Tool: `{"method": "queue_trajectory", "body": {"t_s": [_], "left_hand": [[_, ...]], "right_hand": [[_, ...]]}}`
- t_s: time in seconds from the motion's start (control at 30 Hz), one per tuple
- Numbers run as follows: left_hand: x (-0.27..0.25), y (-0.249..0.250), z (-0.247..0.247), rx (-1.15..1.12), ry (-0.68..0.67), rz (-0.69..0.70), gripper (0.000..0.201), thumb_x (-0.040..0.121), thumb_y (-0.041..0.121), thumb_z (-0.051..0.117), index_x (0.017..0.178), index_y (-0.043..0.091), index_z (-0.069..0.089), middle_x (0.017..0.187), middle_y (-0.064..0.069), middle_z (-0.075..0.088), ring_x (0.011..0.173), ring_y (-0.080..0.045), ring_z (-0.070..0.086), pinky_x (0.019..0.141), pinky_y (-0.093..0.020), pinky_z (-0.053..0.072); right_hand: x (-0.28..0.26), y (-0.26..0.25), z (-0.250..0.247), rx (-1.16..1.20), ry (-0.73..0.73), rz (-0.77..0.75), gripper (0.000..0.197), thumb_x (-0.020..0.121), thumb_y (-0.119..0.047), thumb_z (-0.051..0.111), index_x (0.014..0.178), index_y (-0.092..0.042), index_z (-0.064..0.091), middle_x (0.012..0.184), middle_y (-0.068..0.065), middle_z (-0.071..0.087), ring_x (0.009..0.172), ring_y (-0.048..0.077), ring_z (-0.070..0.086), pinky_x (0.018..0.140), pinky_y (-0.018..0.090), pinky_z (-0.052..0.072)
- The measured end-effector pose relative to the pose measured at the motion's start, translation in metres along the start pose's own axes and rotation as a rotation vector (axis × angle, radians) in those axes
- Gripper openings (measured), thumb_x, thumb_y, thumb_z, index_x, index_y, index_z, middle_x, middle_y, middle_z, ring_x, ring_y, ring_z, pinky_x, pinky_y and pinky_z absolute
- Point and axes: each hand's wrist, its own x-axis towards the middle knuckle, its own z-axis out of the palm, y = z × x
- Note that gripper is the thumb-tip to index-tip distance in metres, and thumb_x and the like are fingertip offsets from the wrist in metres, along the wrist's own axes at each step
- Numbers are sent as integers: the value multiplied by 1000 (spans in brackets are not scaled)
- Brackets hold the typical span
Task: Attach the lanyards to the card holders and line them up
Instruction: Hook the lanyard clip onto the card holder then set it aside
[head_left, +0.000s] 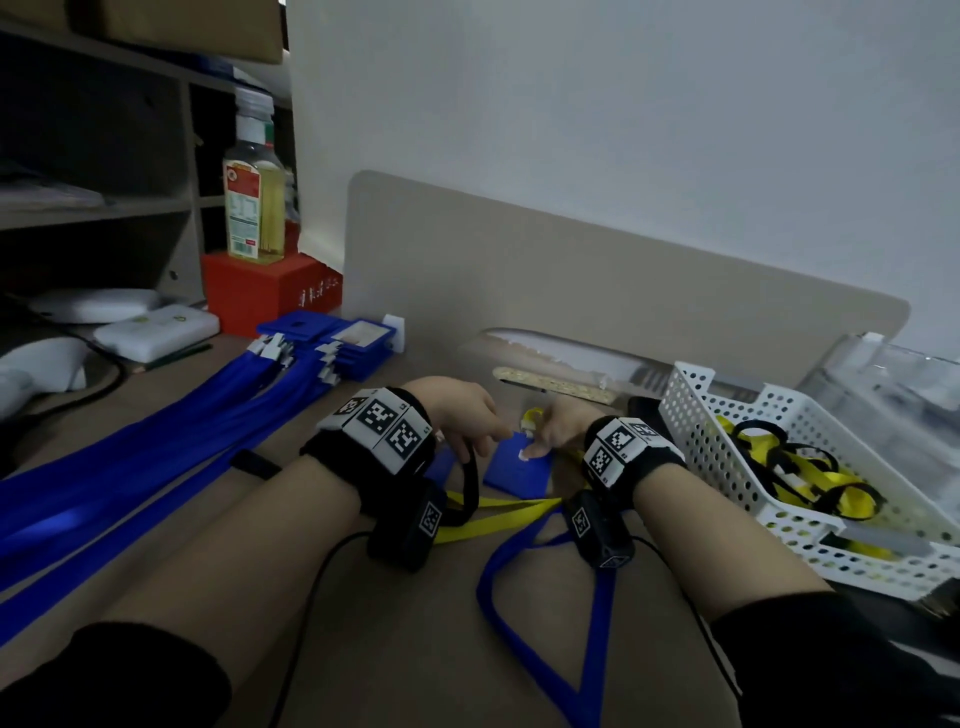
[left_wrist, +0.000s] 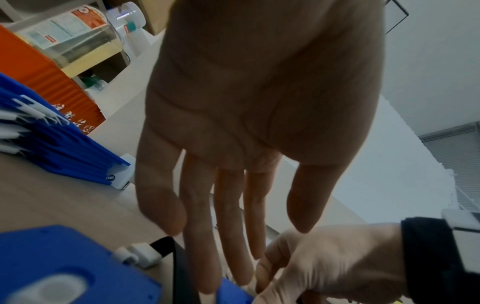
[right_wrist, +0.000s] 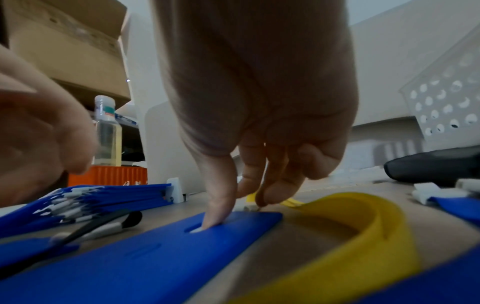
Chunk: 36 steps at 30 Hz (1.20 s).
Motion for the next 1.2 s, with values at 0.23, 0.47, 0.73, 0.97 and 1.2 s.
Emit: {"method": "queue_trajectory", "body": {"t_s": [0.23, 0.47, 0.73, 0.97, 1.2], "left_hand": [[-20, 3, 11, -64, 16, 5, 33, 98, 34, 49, 120, 10, 56, 101, -2, 66, 84, -17, 64, 58, -27, 44], [-29, 1, 18, -84, 35, 37, 38, 100, 32, 47, 124, 4, 54, 114, -9, 64, 86, -18, 61, 50, -23, 41], [-26, -5, 22, -124, 87, 64, 35, 96, 32, 52, 120, 6, 53, 98, -2, 59, 88, -21, 61, 58, -27, 43], [-18, -7, 25, -121, 133, 83, 43, 89, 38, 62, 123, 13, 54, 113, -6, 53, 100, -23, 55, 70, -33, 46], [-17, -12, 17, -235, 263, 160, 38, 96, 38, 53, 122, 10, 54, 129, -10, 51, 120, -22, 48, 92, -29, 37]], "right_hand": [[-13, -13, 4, 5, -133, 15, 47, 78, -19, 78, 114, 8, 63, 95, 10, 61, 86, 21, 57, 78, 31, 51], [-9, -8, 7, 27, -284, 46, 73, 53, -39, 84, 111, 1, 64, 99, 13, 68, 89, 20, 61, 77, 28, 50], [-18, -10, 2, 24, -124, 18, 54, 77, -38, 74, 114, 1, 64, 89, 10, 63, 75, 20, 56, 56, 25, 43], [-34, -4, 1, 122, -136, -147, 55, 84, -38, 67, 128, -6, 58, 120, 8, 61, 104, 20, 56, 87, 25, 45], [-53, -7, -5, 837, -177, -267, 21, 96, -13, 43, 81, -17, 57, 59, -4, 41, 44, 4, 30, 41, 16, 21]]}}
